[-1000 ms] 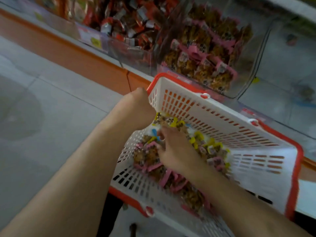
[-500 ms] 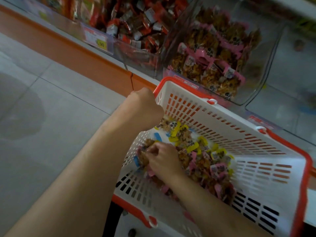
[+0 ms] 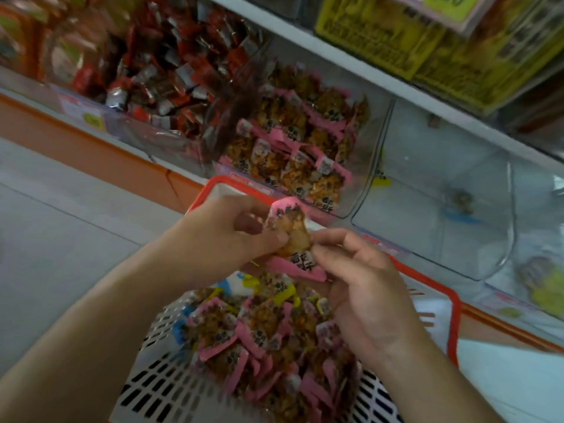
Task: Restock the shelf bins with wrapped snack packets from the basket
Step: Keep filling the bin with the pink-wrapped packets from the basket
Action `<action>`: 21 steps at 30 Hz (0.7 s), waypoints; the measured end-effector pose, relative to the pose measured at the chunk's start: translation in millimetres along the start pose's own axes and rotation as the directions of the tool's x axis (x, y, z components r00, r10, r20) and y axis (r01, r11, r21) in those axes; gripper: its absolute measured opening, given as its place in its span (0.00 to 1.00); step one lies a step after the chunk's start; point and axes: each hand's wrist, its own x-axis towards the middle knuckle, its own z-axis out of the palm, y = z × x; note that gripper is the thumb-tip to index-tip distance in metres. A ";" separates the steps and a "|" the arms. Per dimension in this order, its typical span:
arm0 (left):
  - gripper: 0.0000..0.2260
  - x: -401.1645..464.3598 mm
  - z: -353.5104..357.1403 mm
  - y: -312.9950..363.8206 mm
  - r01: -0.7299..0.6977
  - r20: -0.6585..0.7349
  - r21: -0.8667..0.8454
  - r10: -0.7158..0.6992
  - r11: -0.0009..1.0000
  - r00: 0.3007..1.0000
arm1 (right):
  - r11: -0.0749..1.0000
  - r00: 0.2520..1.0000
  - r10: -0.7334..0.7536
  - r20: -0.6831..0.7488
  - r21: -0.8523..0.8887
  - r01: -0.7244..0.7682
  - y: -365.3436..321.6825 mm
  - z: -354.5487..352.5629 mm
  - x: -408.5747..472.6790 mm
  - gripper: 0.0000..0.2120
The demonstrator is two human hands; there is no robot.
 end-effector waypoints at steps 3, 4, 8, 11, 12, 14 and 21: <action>0.05 4.1 10.5 4.4 -0.080 -0.043 -0.076 0.077 0.994 0.996 | 0.987 0.995 -0.092 0.025 -0.133 0.094 -1.8 -2.1 4.3 0.07; 0.05 5.3 12.7 5.1 -0.087 -0.052 -0.110 0.082 0.990 0.995 | 0.964 0.991 -0.132 0.038 -0.228 0.137 -2.4 -2.9 6.0 0.09; 0.06 8.4 18.3 11.1 -0.111 -0.065 -0.192 0.101 0.975 0.993 | 0.911 0.984 -0.159 0.074 -0.374 0.175 -7.0 -6.1 11.4 0.15; 0.07 11.3 21.5 14.0 -0.159 -0.075 -0.179 0.147 0.971 0.986 | 0.980 0.992 -0.073 0.099 -0.176 0.090 -12.2 -11.8 13.3 0.04; 0.09 11.7 23.4 14.8 -0.168 -0.075 -0.169 0.157 0.971 0.985 | 0.992 0.993 -0.050 0.104 -0.114 0.061 -13.1 -14.7 14.0 0.04; 0.10 12.3 29.5 17.6 -0.170 -0.088 -0.175 0.156 0.970 0.984 | 0.985 0.994 -0.076 0.078 -0.148 0.087 -12.9 -21.1 17.6 0.05; 0.17 16.5 59.7 26.0 -0.188 -0.347 -0.072 0.152 0.979 0.925 | 0.941 0.991 -0.135 -0.001 -0.314 0.128 -10.1 -18.4 26.8 0.16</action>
